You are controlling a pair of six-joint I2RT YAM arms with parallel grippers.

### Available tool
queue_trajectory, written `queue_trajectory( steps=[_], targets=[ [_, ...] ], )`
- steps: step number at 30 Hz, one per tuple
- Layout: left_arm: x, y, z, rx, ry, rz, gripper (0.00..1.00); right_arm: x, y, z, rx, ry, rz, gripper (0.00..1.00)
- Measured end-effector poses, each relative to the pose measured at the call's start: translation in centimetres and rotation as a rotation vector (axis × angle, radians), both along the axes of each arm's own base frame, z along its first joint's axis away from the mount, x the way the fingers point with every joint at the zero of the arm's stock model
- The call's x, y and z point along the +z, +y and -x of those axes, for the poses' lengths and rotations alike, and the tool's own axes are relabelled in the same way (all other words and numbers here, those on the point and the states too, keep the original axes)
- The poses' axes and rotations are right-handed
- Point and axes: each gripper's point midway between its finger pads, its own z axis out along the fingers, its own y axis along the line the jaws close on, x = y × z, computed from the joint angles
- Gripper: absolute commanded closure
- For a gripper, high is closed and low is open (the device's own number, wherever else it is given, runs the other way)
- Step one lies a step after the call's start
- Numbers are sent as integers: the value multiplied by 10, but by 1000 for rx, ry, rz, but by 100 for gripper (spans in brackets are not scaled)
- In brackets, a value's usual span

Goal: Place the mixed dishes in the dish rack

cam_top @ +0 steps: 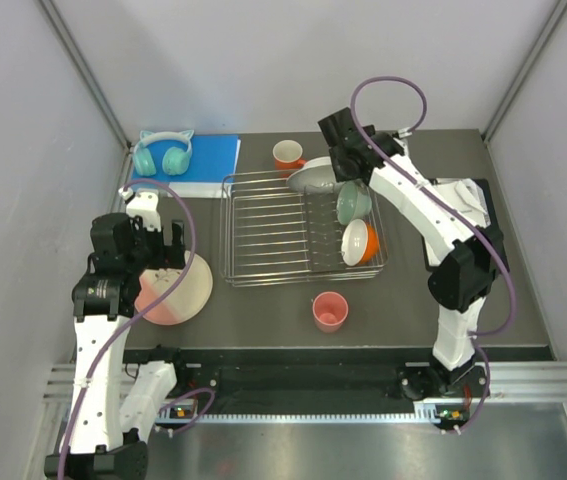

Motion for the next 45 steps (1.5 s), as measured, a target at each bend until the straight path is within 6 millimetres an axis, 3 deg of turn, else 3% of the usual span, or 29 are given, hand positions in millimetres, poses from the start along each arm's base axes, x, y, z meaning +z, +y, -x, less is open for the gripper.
queue_trajectory(
  steps=[6,20,24,27,31,36,40,45],
  targets=[
    [0,0,0,0,0,0,1,12,4,-9,11,-30,11,44],
    [0,0,0,-2,0,-4,1,6,1,-6,54,-24,83,43],
    [0,0,0,-3,1,-5,1,0,-10,11,73,-17,152,43],
    [-2,0,-1,-3,7,-3,1,7,-19,23,81,-42,171,43],
    [-4,-1,-3,-3,20,4,1,26,-33,37,84,-81,188,41],
    [-5,0,-3,2,21,1,1,47,-41,45,102,-119,227,32],
    [-2,10,-3,46,16,-29,1,65,-32,65,225,-163,350,25],
    [-5,19,-7,76,42,-68,1,81,-5,115,512,-279,492,25]
  ],
)
